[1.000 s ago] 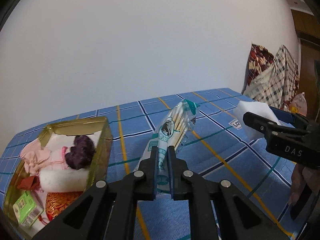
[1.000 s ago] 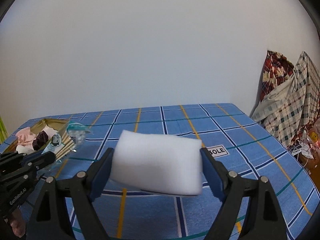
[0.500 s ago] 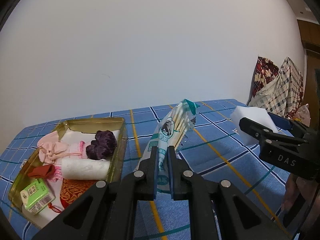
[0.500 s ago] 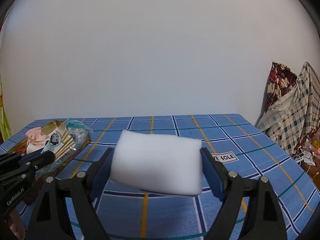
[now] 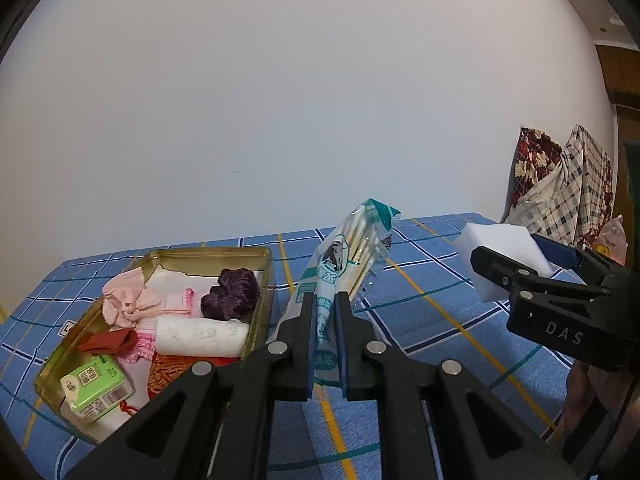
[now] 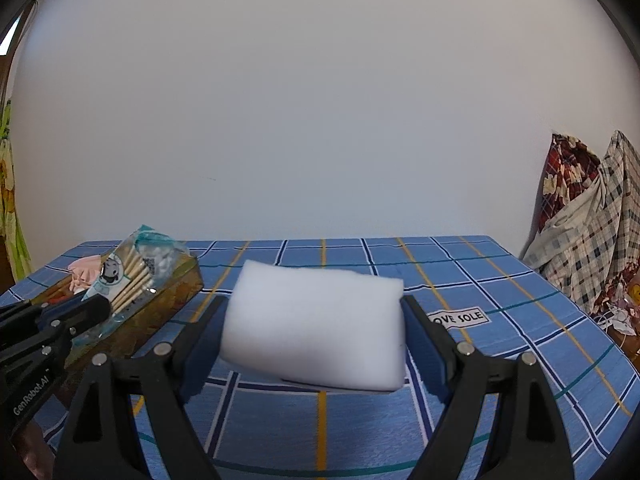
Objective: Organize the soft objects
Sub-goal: 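Carry the sponge with the right tool while the left tool carries the swab packet to the tray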
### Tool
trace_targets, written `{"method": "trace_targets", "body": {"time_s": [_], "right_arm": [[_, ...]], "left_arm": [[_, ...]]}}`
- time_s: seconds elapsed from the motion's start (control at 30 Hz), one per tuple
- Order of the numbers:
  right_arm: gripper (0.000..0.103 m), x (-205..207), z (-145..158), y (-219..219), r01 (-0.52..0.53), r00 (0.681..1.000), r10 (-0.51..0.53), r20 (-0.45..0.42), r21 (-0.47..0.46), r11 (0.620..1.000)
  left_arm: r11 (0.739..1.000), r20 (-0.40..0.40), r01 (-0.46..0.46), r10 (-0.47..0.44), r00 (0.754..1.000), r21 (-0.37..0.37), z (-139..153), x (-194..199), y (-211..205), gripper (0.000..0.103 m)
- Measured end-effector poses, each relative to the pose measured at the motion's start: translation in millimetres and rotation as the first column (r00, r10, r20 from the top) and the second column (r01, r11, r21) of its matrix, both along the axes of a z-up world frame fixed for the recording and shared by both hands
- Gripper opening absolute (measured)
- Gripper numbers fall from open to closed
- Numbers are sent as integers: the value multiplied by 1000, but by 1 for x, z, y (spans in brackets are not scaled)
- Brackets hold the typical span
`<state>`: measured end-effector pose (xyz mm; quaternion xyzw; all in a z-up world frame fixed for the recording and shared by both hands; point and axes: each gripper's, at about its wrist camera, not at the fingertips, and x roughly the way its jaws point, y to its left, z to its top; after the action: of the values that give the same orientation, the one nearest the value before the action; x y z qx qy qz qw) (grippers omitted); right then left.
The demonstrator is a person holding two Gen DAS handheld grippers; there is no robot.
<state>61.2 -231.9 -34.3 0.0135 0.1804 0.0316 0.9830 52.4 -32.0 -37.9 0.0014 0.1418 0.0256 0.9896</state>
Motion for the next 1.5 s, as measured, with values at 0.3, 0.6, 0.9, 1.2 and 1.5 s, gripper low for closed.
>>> {"method": "trace_targets", "body": {"time_s": [0.3,0.6,0.9,1.2,1.5], "right_arm": [[85,-4,0,6,-14,1000,14,10,4,1000],[85,-10,1,13,-32,999,32,21,9,999],[85,-10,1,18,-49,999,49,23,15,999],[85,-11,0,27,-66,997,66,27,10,998],[85,-7,-3,31,-77,997,77,27,5,997]], "left_arm": [[1000,15,-20,20,1000,-21,1,-9,5,10],[999,41,-44,45,998,-22,3,-19,10,10],[998,56,-64,65,996,-24,4,-26,14,10],[996,64,-82,84,994,-33,3,-33,21,10],[994,71,-103,105,992,-39,4,-41,28,10]]}}
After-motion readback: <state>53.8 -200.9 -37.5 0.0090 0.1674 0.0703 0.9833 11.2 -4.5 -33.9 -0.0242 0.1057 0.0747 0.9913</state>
